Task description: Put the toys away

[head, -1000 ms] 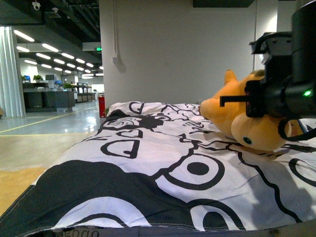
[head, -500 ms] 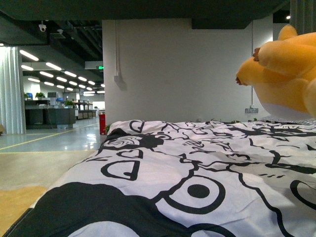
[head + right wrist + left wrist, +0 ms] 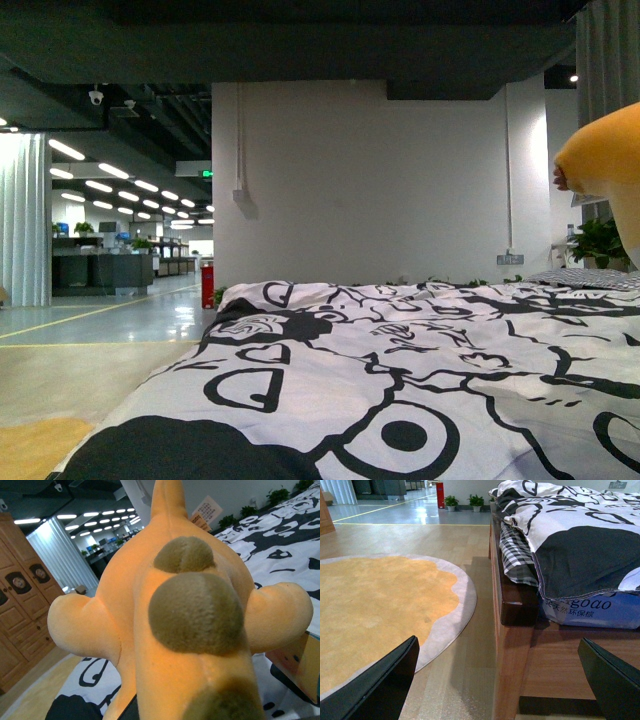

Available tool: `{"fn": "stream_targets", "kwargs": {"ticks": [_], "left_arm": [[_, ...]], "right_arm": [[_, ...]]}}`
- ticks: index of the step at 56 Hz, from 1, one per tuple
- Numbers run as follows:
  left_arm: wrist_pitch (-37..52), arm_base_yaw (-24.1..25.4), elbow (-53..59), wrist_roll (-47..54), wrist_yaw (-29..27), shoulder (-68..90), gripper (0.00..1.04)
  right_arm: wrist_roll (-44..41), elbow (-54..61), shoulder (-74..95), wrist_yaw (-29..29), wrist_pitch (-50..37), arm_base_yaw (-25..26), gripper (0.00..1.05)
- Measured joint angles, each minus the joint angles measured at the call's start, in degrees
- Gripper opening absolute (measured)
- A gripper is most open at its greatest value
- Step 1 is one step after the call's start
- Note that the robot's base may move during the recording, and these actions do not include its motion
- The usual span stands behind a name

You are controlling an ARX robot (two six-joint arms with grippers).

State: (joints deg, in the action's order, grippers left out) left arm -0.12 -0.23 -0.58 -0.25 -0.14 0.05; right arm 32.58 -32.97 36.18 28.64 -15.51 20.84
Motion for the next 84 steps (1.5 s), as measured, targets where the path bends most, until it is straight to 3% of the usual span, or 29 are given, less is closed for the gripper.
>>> {"fn": "stream_targets", "kwargs": {"ticks": [44, 49, 52, 56, 69, 75, 84], "left_arm": [[0.0, 0.0, 0.0, -0.02, 0.0, 0.0, 0.98], [0.0, 0.0, 0.0, -0.02, -0.02, 0.0, 0.98], [0.0, 0.0, 0.0, -0.02, 0.0, 0.0, 0.98], [0.0, 0.0, 0.0, 0.0, 0.0, 0.0, 0.98], [0.0, 0.0, 0.0, 0.0, 0.0, 0.0, 0.98], [0.0, 0.0, 0.0, 0.0, -0.02, 0.0, 0.98], [0.0, 0.0, 0.0, -0.02, -0.02, 0.0, 0.98]], "right_arm": [[1.03, 2.86, -4.85, -0.37, 3.26, 0.74, 0.08], [-13.9, 2.97, -7.48, -11.43, 15.56, -3.54, 0.08], [-23.78, 7.26, -9.9, -15.06, 15.61, -6.1, 0.08], [-28.28, 11.67, -12.28, -17.14, 14.32, -8.59, 0.08], [-31.26, 18.64, -17.2, -21.07, 12.11, -12.87, 0.08], [-31.74, 21.2, -19.23, -27.96, 11.82, -18.47, 0.08], [-32.04, 24.3, -21.79, -28.11, 11.23, -20.59, 0.08]]}}
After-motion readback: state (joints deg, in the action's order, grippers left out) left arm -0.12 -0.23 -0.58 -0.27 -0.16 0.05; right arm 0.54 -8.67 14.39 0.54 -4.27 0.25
